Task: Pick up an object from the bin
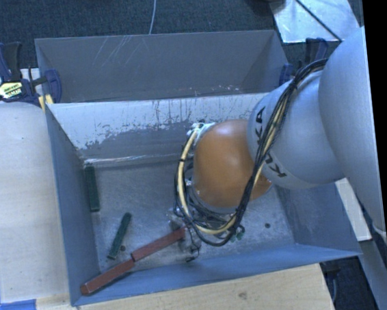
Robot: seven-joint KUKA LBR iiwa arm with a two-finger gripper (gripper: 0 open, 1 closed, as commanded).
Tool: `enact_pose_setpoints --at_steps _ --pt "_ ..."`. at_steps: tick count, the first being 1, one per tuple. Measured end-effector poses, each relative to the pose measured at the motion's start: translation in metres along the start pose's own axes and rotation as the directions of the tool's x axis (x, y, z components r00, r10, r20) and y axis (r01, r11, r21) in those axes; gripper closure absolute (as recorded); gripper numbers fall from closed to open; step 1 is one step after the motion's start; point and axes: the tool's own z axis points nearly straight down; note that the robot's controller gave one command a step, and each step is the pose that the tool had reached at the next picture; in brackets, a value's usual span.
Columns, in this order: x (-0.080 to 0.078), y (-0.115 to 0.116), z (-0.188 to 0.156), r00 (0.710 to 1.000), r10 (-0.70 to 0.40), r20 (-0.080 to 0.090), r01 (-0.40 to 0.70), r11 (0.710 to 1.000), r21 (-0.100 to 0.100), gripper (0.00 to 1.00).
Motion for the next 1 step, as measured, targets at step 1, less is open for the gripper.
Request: enact_pose_setpoints --at_steps 1 --pt "-0.035 0.0024 -0.1938 1.0 -0.029 0.007 0.029 1.0 0.003 1.0"
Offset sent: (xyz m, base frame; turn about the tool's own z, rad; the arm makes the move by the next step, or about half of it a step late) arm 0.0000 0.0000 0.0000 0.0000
